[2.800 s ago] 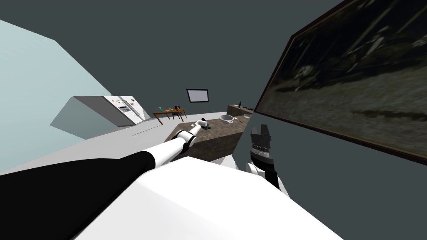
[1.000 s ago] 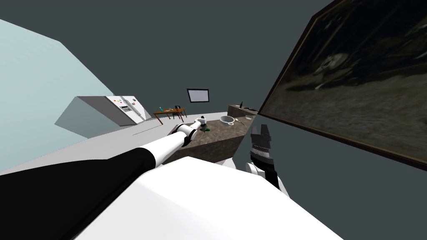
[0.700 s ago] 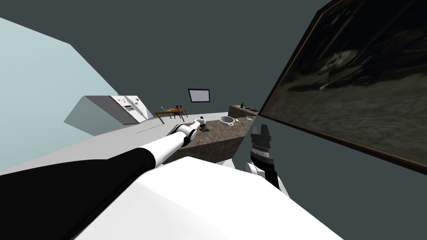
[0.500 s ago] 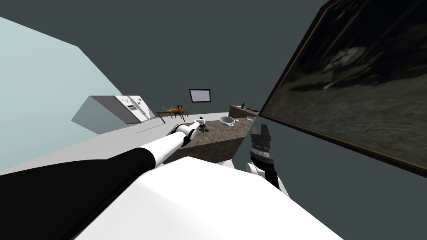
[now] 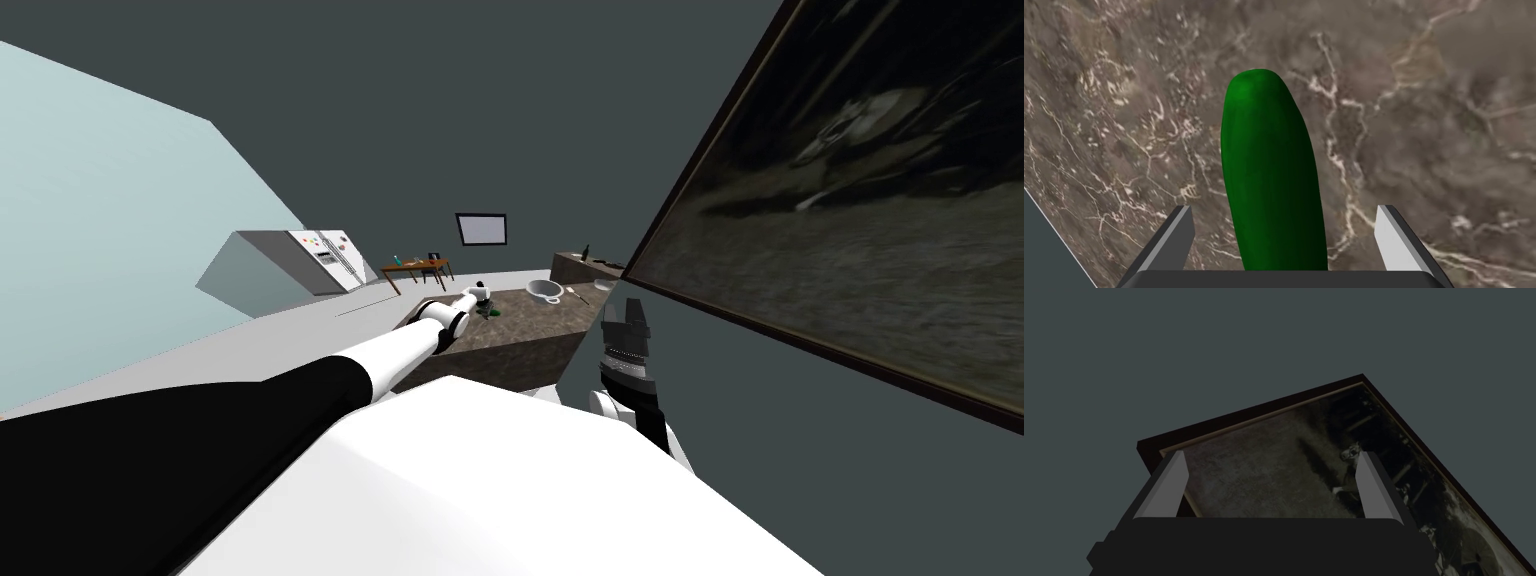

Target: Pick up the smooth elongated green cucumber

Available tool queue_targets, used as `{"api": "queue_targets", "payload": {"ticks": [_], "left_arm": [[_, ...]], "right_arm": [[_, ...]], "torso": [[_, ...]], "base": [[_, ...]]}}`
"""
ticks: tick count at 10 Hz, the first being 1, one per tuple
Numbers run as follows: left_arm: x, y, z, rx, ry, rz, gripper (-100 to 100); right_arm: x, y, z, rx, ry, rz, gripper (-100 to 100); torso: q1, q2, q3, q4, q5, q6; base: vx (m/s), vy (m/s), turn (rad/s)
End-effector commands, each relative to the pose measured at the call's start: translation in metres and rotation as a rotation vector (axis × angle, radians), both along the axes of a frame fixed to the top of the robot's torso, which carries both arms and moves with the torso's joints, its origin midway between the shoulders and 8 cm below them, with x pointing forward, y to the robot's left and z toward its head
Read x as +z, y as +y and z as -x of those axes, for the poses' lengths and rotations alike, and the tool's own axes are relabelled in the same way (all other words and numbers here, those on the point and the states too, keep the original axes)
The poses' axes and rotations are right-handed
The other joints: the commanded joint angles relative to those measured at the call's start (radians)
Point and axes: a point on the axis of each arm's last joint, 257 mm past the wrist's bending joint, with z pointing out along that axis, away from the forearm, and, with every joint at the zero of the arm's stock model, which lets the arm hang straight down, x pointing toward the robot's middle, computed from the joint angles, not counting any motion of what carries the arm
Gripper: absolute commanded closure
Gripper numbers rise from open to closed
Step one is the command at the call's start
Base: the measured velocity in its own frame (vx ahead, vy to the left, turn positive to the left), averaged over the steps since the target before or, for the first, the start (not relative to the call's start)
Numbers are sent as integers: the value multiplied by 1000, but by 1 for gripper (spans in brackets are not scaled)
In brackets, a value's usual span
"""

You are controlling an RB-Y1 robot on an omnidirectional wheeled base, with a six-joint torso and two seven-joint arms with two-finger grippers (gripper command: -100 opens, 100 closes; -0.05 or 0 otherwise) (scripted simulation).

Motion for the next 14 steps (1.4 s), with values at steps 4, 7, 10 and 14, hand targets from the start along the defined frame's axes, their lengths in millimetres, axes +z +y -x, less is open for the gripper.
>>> {"api": "queue_targets", "payload": {"ticks": [4,7,10,14], "left_arm": [[1,0,-1,1,-1,1,100],[5,-7,-3,17,0,1,100],[14,-18,-7,46,1,1,100],[21,-26,-10,67,0,0,100]], "right_arm": [[0,0,0,0,0,0,0],[0,0,0,0,0,0,0],[0,0,0,0,0,0,0],[0,0,0,0,0,0,0]], "torso": [[3,0,0,-1,1,0],[3,0,0,-1,1,0],[8,3,2,0,1,0],[5,2,1,1,1,1]], "base": [[0,0,0],[-12,18,-52],[-57,101,-121],[-33,61,-58]]}}
